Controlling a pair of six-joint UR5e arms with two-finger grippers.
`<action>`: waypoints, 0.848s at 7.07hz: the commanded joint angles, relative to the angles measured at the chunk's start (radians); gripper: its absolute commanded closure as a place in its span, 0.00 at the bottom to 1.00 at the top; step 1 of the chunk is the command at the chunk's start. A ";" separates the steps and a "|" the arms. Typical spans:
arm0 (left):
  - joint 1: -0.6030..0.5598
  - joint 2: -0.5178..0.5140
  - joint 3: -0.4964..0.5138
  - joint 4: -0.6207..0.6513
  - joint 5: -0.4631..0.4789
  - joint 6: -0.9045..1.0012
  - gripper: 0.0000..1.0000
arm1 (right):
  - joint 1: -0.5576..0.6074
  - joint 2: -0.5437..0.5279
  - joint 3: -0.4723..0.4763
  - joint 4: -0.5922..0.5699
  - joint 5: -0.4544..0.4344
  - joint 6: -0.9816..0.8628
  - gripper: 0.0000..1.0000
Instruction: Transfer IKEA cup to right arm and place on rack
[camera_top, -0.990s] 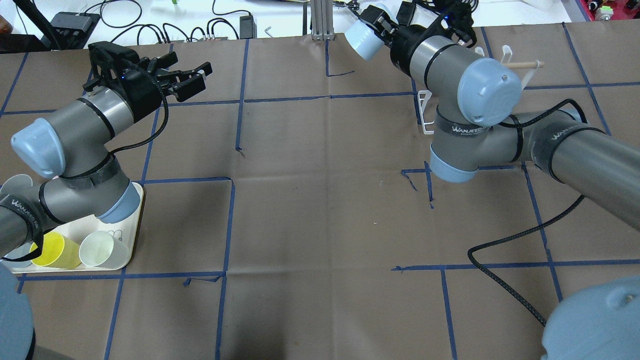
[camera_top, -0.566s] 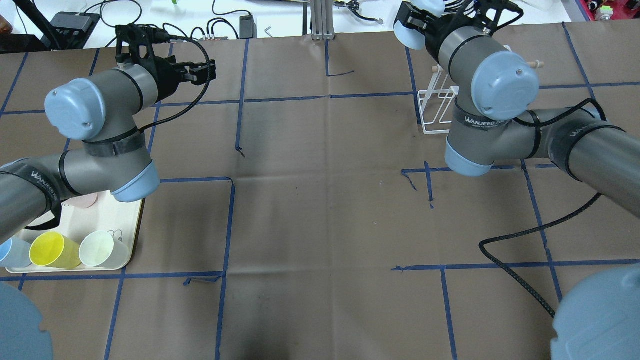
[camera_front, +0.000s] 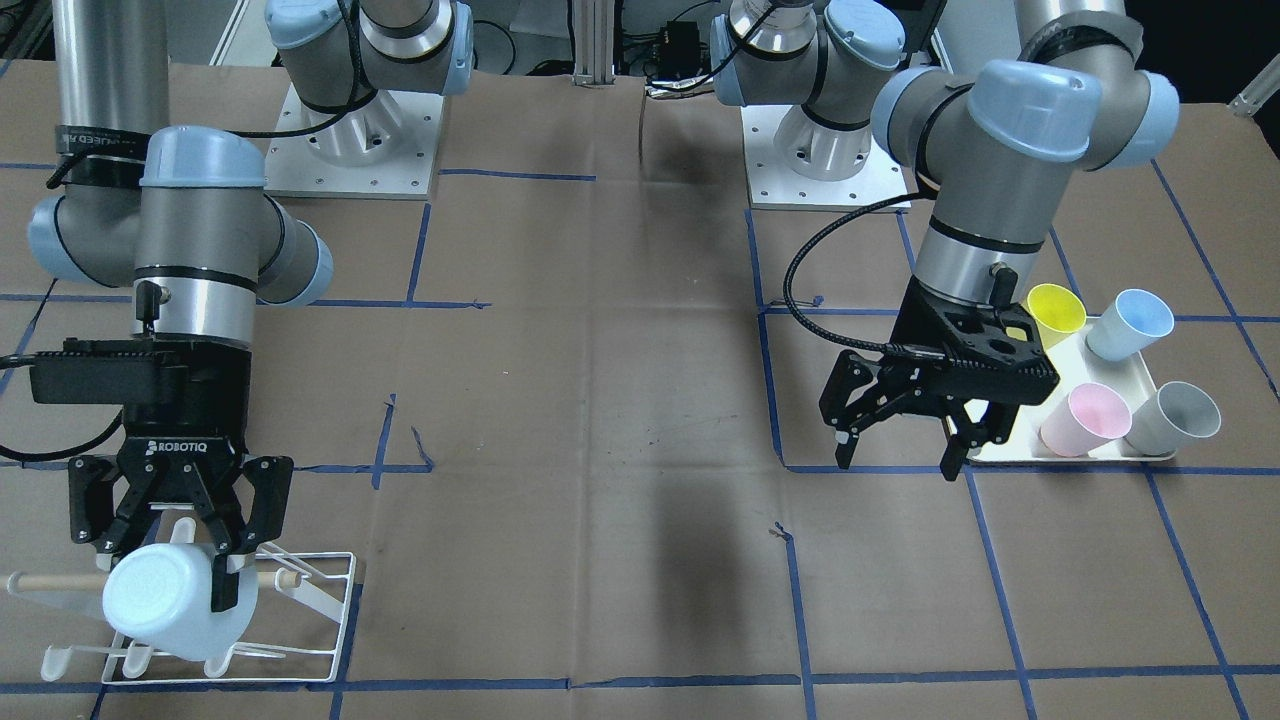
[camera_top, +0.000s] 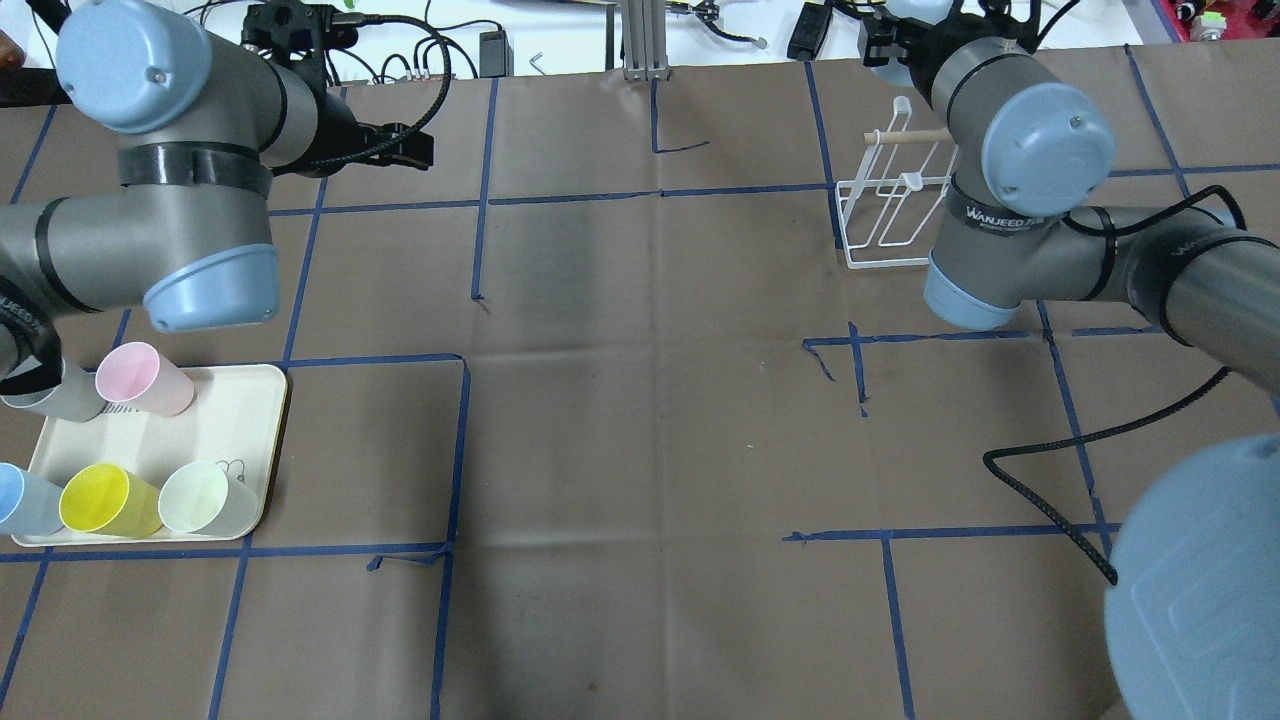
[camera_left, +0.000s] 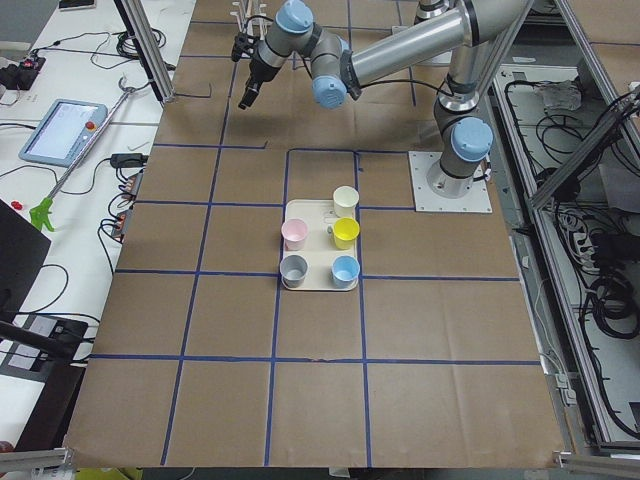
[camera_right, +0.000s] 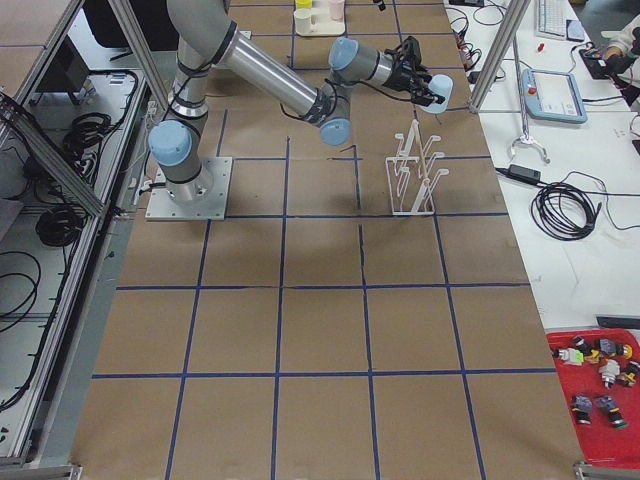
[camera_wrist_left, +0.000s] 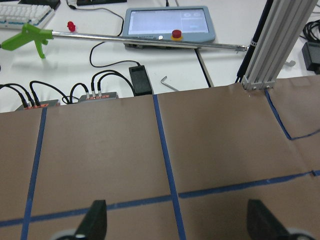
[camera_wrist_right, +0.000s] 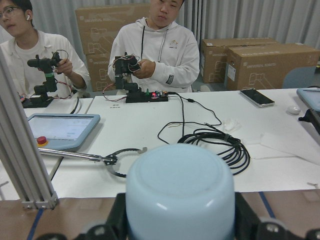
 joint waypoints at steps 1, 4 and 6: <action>-0.001 0.150 0.024 -0.402 0.032 -0.060 0.00 | -0.009 0.077 -0.045 -0.006 -0.061 -0.046 0.89; 0.000 0.243 0.105 -0.700 0.077 -0.081 0.00 | -0.013 0.109 -0.050 -0.018 -0.060 -0.029 0.89; -0.001 0.243 0.092 -0.705 0.077 -0.081 0.00 | -0.013 0.132 -0.070 -0.018 -0.058 -0.026 0.89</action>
